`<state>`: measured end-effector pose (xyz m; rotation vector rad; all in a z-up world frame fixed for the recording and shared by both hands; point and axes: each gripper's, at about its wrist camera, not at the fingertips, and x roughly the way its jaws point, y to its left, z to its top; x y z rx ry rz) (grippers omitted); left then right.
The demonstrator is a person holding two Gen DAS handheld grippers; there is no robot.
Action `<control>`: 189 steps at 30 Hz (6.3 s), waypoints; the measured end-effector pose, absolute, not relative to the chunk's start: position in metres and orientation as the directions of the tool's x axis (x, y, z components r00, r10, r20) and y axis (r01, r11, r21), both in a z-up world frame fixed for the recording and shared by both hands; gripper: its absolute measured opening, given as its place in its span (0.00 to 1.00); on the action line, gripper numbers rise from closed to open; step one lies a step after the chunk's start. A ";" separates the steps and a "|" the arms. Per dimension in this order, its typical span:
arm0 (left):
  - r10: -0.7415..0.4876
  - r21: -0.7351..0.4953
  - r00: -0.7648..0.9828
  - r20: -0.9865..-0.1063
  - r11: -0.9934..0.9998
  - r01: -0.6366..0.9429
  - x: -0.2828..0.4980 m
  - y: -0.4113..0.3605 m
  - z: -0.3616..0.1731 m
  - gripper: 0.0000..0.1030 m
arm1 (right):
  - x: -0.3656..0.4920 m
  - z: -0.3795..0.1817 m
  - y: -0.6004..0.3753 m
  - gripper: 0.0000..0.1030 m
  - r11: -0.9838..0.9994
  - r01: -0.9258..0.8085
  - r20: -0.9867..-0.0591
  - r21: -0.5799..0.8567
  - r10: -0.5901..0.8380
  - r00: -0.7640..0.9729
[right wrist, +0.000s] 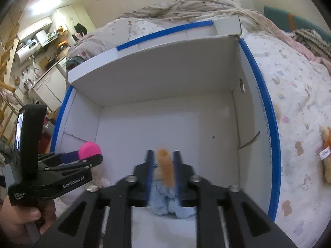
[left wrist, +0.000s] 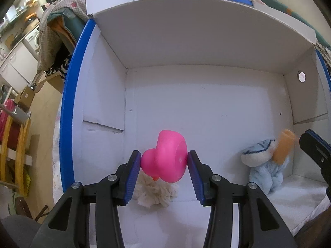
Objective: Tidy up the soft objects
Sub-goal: 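Carry the duck and orange piece into the box and open both tools, then lift both open tools up out of the box, then reach both tools toward the remaining small items beside the box and close them, then carry the beige pacifier in the left tool while the right tool carries the clear bag into the box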
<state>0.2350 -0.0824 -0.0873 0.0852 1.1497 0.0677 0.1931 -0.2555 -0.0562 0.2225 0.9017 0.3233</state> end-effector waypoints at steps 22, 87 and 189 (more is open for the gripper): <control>0.059 0.081 0.477 -0.877 0.996 0.025 0.218 -0.084 -0.057 0.70 | 0.184 -0.034 -0.256 1.00 0.899 -0.215 -0.632 0.382 0.424 0.649; -0.059 -0.065 0.339 -0.939 0.998 -0.006 0.128 -0.013 -0.107 0.70 | 0.109 -0.125 -0.209 1.00 0.915 -0.094 -0.870 0.393 0.403 0.283; 0.035 0.030 0.504 -0.863 0.999 -0.018 0.199 -0.061 -0.033 0.10 | 0.179 -0.026 -0.286 0.03 0.876 -0.145 -0.579 0.461 0.420 0.698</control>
